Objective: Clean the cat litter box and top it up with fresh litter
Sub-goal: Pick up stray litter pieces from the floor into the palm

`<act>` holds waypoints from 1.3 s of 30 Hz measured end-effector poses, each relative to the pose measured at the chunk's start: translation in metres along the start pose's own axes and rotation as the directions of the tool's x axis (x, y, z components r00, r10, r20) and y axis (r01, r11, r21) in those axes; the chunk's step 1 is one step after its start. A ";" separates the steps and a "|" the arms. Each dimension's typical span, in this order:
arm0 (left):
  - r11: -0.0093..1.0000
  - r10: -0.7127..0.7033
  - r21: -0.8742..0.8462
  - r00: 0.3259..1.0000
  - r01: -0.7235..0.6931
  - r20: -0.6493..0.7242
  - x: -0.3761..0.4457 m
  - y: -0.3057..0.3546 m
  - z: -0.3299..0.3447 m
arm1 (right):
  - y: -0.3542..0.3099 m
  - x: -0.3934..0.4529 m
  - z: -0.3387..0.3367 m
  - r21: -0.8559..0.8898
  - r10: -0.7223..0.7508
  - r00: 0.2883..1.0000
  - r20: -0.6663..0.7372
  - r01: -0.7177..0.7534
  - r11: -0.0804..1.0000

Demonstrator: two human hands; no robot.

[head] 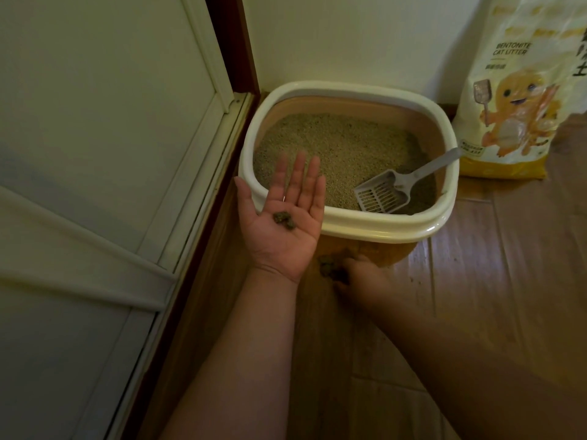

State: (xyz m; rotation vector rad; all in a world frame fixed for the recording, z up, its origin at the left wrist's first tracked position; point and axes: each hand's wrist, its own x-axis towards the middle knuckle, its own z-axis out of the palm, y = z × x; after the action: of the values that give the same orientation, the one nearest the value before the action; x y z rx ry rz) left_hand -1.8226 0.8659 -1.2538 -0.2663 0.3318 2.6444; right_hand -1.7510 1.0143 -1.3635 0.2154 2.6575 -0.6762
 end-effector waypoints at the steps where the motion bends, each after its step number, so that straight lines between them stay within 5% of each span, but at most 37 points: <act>1: 1.000 0.001 0.000 1.000 -0.001 0.003 0.000 0.000 0.000 | 0.000 0.001 0.002 0.004 0.002 1.000 -0.004 -0.002 1.000; 5: 1.000 0.011 -0.001 1.000 -0.011 0.004 0.002 0.000 0.000 | 0.000 0.005 0.004 0.019 0.002 0.999 -0.033 -0.001 1.000; 9: 0.999 0.037 0.003 0.999 -0.037 -0.012 0.004 0.008 0.001 | -0.007 -0.003 -0.018 0.158 -0.051 0.974 -0.219 0.087 0.984; 18: 0.990 0.112 0.086 0.993 -0.109 -0.033 0.005 0.010 -0.003 | -0.054 -0.020 -0.099 0.218 -0.328 0.752 -0.573 0.525 0.823; 26: 0.994 0.082 0.067 0.997 -0.082 0.007 0.007 0.007 -0.004 | -0.083 -0.013 -0.109 0.034 -0.552 0.699 -0.456 0.633 0.773; 39: 0.996 0.092 -0.011 0.996 -0.092 -0.001 0.006 0.011 -0.008 | -0.077 -0.008 -0.106 0.126 -0.436 0.674 -0.596 0.615 0.778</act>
State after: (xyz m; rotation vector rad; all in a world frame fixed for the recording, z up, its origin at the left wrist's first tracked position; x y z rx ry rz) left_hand -1.8322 0.8564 -1.2609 -0.2619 0.3369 2.7373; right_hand -1.7977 0.9985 -1.2417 -0.3858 3.1567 -1.4312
